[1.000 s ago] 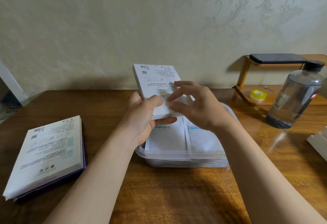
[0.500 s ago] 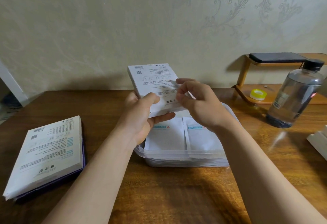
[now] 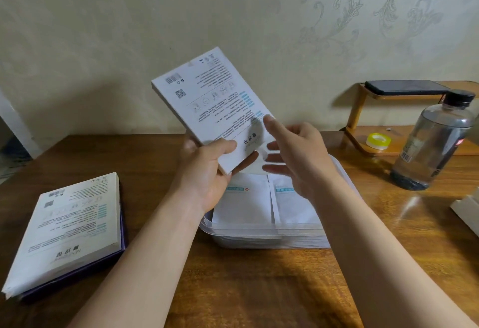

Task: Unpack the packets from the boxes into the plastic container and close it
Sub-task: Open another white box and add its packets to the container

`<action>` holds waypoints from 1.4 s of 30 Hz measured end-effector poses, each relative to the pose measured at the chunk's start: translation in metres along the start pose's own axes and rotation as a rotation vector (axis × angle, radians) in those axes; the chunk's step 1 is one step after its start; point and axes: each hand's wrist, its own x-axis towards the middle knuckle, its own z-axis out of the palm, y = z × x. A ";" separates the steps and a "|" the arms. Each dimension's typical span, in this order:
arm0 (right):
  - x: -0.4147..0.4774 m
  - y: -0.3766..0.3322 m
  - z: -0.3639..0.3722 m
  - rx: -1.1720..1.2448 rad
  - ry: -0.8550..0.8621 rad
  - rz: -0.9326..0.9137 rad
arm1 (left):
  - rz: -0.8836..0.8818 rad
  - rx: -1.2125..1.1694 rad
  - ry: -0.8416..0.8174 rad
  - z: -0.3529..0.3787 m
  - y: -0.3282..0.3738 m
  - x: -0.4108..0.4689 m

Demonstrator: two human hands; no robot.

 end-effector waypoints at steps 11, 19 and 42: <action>0.004 0.005 -0.006 0.295 -0.259 -0.080 | 0.049 0.000 -0.046 0.001 0.003 0.001; 0.006 0.004 -0.007 0.230 -0.256 -0.134 | 0.036 0.004 -0.011 0.005 -0.002 0.000; 0.005 0.006 -0.012 0.224 -0.508 -0.051 | 0.060 0.001 0.023 0.006 -0.002 -0.002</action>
